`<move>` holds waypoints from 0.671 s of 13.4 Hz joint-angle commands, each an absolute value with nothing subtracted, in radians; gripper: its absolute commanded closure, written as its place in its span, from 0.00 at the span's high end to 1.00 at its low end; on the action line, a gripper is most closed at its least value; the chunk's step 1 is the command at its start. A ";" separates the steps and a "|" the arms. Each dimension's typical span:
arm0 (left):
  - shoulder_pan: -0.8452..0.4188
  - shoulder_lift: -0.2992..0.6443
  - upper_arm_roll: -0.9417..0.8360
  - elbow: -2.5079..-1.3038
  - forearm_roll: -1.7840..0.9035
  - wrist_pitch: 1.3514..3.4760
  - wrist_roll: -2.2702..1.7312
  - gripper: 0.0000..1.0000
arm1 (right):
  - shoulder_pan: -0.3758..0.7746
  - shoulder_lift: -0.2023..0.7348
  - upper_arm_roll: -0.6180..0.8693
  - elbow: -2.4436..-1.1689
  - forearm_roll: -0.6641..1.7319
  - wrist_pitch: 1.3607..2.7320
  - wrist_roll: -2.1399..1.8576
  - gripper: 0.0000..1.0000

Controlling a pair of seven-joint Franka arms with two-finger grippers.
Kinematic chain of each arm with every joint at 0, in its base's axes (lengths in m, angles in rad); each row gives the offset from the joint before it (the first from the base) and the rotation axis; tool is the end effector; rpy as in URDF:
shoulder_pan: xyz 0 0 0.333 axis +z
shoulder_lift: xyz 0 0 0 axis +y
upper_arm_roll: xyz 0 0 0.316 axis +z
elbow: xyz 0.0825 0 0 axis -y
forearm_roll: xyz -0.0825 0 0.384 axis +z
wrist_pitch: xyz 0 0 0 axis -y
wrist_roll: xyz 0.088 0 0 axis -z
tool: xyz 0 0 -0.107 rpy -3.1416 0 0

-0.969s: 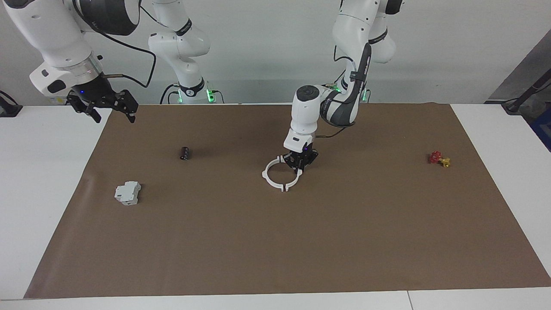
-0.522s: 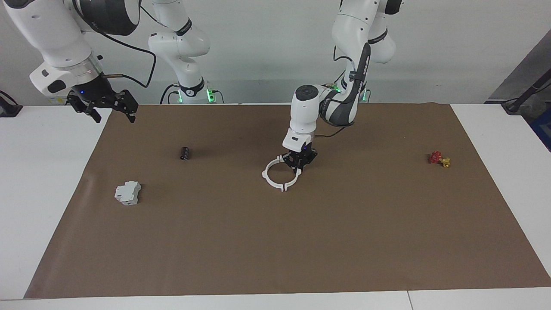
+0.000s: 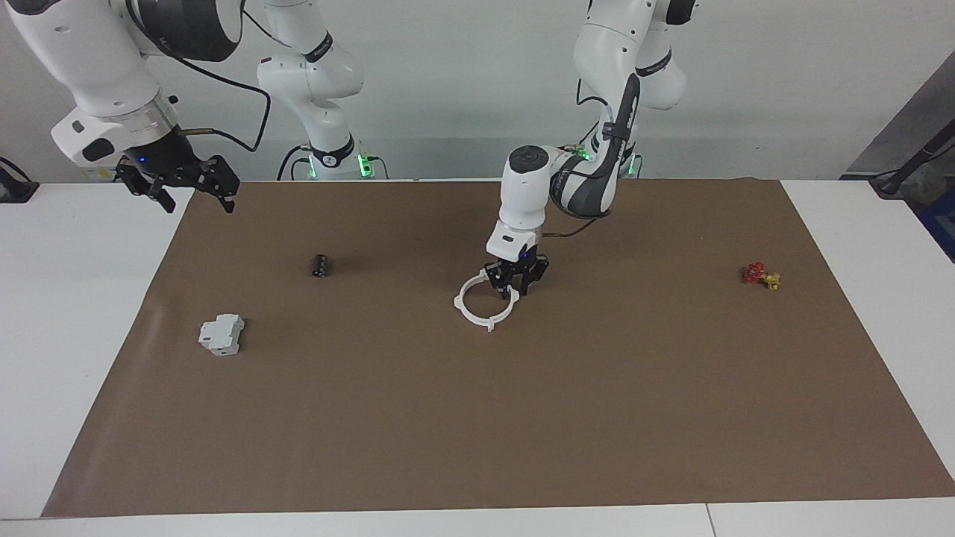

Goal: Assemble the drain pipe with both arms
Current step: 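Press the held clamp half onto the placed half with the left gripper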

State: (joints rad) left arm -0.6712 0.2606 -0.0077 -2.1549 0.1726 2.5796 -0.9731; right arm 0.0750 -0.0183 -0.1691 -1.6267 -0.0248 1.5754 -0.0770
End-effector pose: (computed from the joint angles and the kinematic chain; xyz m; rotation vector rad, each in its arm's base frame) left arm 0.4510 -0.3677 0.2934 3.0676 0.2398 0.2866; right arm 0.5453 -0.0550 0.6085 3.1222 -0.0257 -0.0546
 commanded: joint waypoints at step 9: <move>-0.611 0.164 0.015 -2.085 0.195 2.365 -0.892 1.00 | 0.072 -0.032 -0.164 -1.634 -0.017 1.565 -0.071 1.00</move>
